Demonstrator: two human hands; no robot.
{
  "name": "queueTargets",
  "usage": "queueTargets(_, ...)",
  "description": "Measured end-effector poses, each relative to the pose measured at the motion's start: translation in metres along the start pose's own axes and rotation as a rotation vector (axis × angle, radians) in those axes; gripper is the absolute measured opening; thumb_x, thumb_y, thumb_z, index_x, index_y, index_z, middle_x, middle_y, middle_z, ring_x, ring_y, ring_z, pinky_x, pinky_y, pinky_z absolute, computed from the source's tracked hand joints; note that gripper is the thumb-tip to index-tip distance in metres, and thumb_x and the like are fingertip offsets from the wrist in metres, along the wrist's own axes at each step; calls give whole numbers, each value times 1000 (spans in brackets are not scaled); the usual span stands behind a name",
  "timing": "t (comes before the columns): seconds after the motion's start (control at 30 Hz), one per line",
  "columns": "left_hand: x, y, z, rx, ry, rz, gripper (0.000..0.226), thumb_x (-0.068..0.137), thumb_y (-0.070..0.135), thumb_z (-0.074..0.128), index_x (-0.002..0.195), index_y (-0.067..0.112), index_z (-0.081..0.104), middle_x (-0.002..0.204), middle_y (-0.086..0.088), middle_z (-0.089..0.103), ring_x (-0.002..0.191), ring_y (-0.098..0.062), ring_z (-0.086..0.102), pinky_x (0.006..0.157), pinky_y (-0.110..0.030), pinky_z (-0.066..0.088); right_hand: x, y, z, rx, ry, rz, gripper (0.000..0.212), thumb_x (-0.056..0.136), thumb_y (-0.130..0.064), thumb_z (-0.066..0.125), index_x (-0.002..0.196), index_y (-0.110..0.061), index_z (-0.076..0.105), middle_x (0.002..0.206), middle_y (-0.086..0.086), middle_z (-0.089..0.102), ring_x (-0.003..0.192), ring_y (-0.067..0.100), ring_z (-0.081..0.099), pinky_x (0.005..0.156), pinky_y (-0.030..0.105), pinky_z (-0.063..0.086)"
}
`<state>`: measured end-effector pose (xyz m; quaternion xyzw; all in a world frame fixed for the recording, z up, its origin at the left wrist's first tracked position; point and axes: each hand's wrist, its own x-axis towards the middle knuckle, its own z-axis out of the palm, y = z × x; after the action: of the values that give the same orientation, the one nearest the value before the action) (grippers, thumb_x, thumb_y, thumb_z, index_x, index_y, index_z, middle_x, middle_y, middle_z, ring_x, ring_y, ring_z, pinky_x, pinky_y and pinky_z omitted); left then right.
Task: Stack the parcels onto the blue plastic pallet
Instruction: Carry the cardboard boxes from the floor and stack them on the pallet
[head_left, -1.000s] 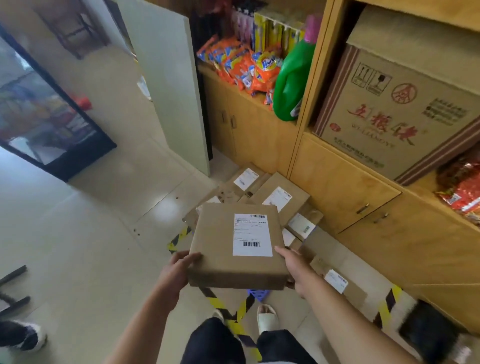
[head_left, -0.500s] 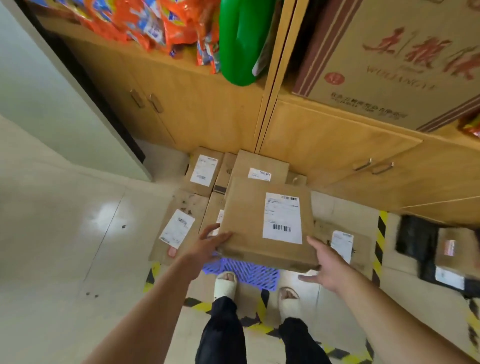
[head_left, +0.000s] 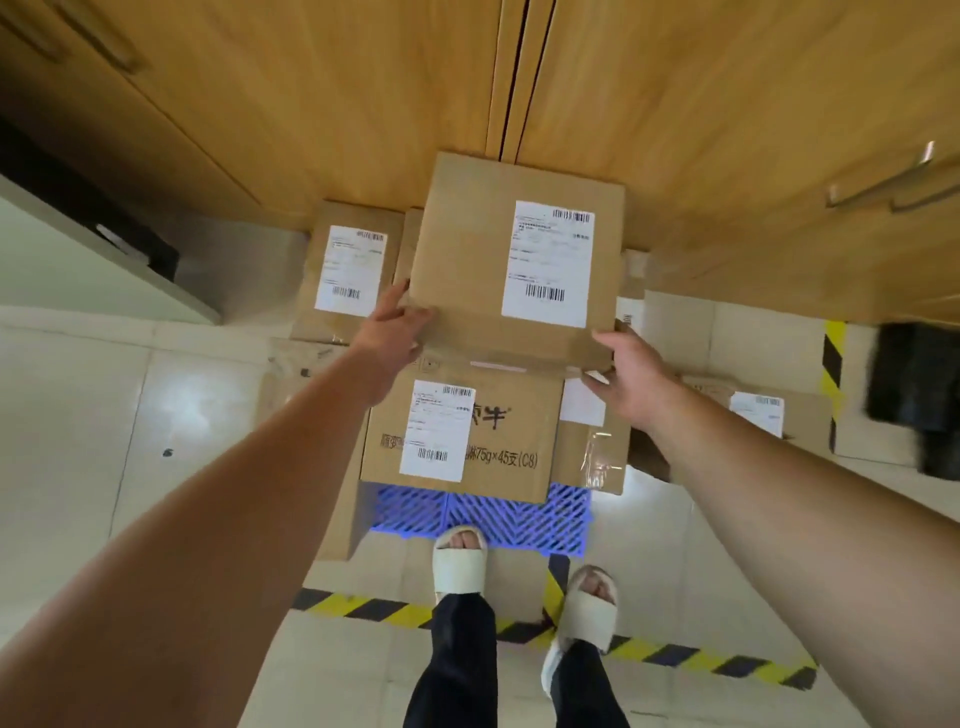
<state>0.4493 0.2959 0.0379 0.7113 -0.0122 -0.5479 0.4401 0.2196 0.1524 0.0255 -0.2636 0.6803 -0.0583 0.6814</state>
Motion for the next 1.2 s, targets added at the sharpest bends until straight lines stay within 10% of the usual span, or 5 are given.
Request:
queueTargets(0.47, 13, -22, 6, -95, 101, -128, 53, 94, 40, 57, 143, 26, 43, 142, -3, 42, 127, -25, 45, 92, -33, 50, 9, 18, 0, 103, -28, -54, 76, 76, -46, 73, 146, -35, 45, 147, -4, 46, 136, 21, 42, 102, 38, 47)
queueTargets(0.67, -71, -31, 30, -69, 387, -128, 58, 93, 42, 53, 147, 29, 35, 148, -3, 41, 125, -25, 48, 105, -49, 42, -70, 30, -35, -4, 85, 53, 37, 86, -53, 62, 116, -31, 59, 126, 0, 58, 113, 19, 54, 101, 53, 44)
queueTargets(0.9, -251, -16, 93, -208, 27, -335, 19, 102, 14, 48, 118, 14, 57, 119, -9, 60, 98, -25, 63, 81, -33, 54, -266, 41, -90, -32, 148, 111, 19, 99, -32, 56, 113, -21, 61, 111, 4, 65, 100, 20, 63, 90, 44, 53)
queueTargets(1.2, -407, -10, 157, -27, -109, -356, 27, 98, 16, 56, 122, 4, 61, 110, -15, 66, 78, -21, 63, 64, -28, 49, -429, 67, -183, 92, 130, 72, 10, 98, -20, 59, 104, -13, 63, 101, 8, 69, 98, 27, 66, 88, 43, 54)
